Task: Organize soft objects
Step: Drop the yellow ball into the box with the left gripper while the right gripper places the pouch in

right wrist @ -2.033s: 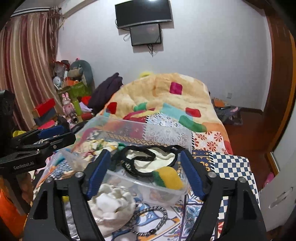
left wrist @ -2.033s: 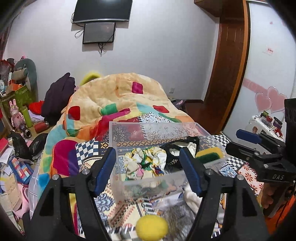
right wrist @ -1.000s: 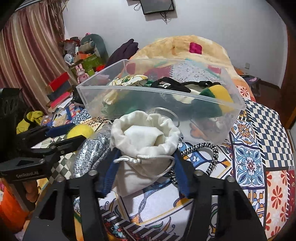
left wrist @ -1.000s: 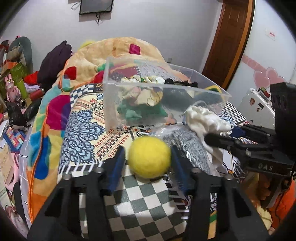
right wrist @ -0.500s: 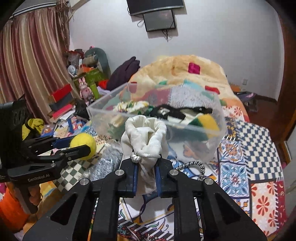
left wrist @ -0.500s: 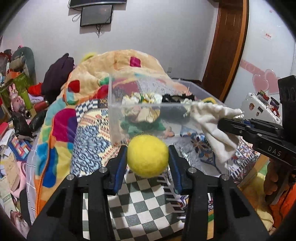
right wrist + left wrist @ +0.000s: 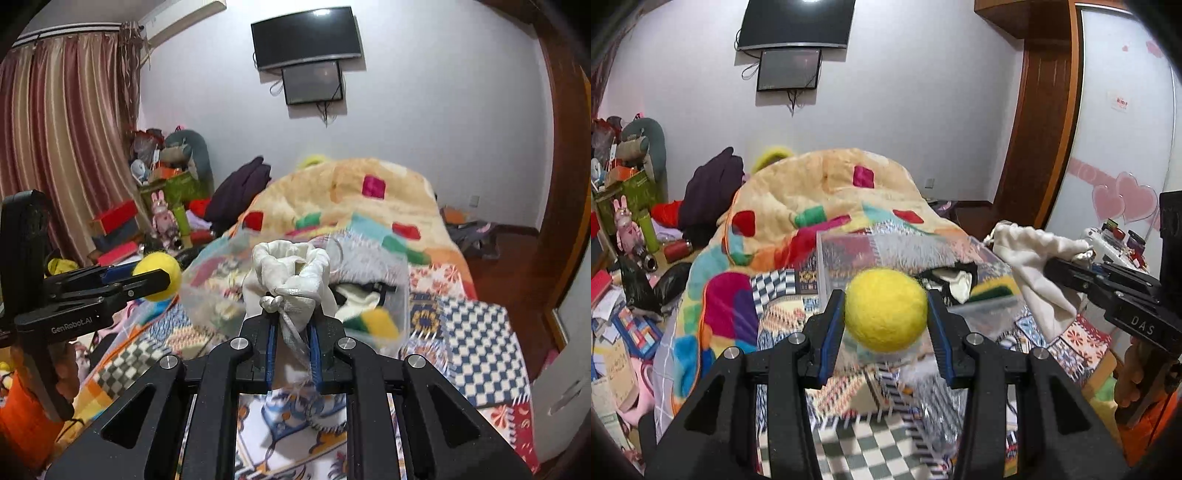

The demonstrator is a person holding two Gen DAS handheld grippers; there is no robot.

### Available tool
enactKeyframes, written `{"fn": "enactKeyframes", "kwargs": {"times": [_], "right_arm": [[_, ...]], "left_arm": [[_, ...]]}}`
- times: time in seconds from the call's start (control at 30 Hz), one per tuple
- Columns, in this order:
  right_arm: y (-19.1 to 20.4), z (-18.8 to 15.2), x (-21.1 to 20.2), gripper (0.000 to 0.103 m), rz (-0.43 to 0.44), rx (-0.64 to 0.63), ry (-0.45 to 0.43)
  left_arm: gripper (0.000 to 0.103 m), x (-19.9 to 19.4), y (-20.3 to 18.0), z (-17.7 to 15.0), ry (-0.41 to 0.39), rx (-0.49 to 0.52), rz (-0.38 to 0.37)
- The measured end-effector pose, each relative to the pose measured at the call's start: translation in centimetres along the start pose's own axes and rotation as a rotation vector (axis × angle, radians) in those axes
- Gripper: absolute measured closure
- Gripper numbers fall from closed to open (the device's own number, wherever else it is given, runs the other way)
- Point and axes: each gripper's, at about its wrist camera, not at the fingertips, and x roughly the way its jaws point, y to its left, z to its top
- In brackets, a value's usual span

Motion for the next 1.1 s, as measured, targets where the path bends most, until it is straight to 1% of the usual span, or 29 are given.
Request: {"fn": "enactKeyframes", "kwargs": {"times": [0.17, 0.3, 0.5, 0.83, 0.93, 1.03, 1.1], "right_arm": [[-0.8, 1.9, 1.3, 0.090, -0.022, 0.008, -0.037], [-1.1, 2.4, 2.6, 0.090, -0.032, 0.008, -0.027], [-1.0, 2.1, 5.0, 0.090, -0.040, -0.010, 0.025], [-0.9, 0.4, 9.2, 0.090, -0.053, -0.040, 0.160], [-0.9, -0.1, 9.6, 0.089, -0.053, -0.045, 0.185], [-0.9, -0.1, 9.7, 0.089, -0.052, -0.047, 0.197], [-1.0, -0.1, 9.7, 0.089, -0.057, -0.054, 0.203]], "left_arm": [[0.060, 1.6, 0.1, 1.3, 0.006, 0.005, -0.003], [0.060, 3.3, 0.5, 1.7, 0.033, -0.002, -0.006], [0.060, 5.9, 0.7, 1.7, 0.084, 0.005, -0.011], [0.060, 9.6, 0.3, 0.7, 0.156, 0.035, -0.001], [0.060, 10.0, 0.3, 0.5, 0.169, 0.034, 0.001], [0.059, 10.0, -0.1, 0.5, 0.166, 0.046, 0.013], [0.056, 9.8, -0.2, 0.4, 0.166, 0.053, 0.014]]}}
